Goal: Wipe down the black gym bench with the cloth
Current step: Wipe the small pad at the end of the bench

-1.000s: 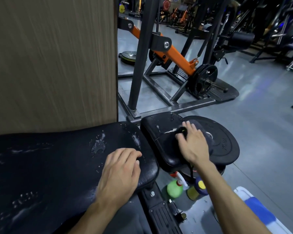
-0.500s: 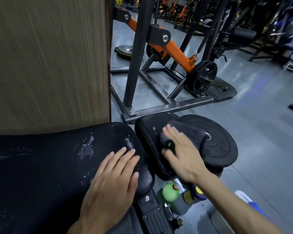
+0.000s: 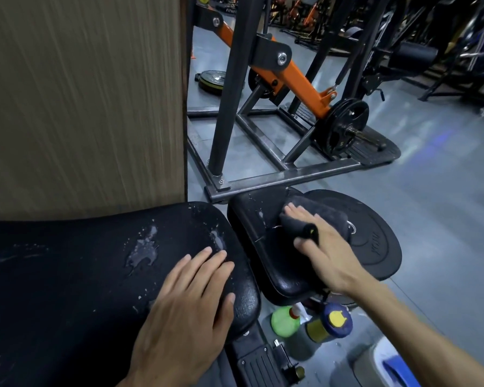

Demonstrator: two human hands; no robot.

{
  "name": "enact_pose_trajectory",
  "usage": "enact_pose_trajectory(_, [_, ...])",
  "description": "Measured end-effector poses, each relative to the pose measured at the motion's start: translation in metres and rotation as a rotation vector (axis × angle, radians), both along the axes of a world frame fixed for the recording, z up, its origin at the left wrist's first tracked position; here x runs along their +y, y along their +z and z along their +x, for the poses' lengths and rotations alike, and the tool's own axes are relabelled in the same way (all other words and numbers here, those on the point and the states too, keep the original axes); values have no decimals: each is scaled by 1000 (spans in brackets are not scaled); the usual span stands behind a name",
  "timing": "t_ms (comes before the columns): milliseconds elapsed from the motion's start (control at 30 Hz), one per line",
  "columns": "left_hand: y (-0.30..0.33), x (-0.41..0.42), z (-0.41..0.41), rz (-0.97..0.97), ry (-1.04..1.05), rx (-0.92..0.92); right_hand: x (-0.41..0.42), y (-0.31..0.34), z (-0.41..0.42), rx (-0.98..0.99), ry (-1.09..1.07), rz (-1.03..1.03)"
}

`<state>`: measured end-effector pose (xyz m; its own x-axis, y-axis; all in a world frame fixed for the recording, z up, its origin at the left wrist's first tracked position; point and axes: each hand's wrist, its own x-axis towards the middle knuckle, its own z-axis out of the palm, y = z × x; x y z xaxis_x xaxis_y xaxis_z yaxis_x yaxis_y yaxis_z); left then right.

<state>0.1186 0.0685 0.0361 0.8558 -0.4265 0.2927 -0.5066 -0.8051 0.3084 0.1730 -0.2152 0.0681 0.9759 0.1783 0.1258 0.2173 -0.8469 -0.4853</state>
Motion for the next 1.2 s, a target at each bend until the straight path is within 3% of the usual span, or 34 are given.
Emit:
enact_pose_trajectory(200, [3, 1, -4, -11, 4, 2, 12, 8, 64, 46, -333, 1])
enact_pose_trajectory(333, [0, 2, -2, -36, -8, -9, 28, 3, 9, 20, -16, -9])
enact_pose_trajectory(400, [-2, 2, -1, -40, -15, -24, 21, 7, -5, 35, 37, 64])
enact_pose_trajectory(500, [-3, 3, 1, -51, -26, -24, 10, 15, 30, 43, -201, 156])
enact_pose_trajectory(567, [-2, 3, 0, -51, -22, -31, 12, 24, 65, 129, -442, 177])
enact_pose_trajectory(633, [-1, 2, -1, -57, -23, -34, 17, 29, 92, 222, -546, 220])
enact_pose_trajectory(800, [-1, 2, 0, -71, -31, -49, 16, 7, 82, 234, -367, 480])
enact_pose_trajectory(933, [-4, 2, 1, -78, -35, -62, 1, 11, 91, 257, -452, 639])
enact_pose_trajectory(1067, [-2, 3, 0, -108, -28, -50, 33, 24, 118, 162, -446, 378])
enact_pose_trajectory(1200, [-2, 4, -1, -119, -33, -54, 50, 16, 72, 180, -241, 395])
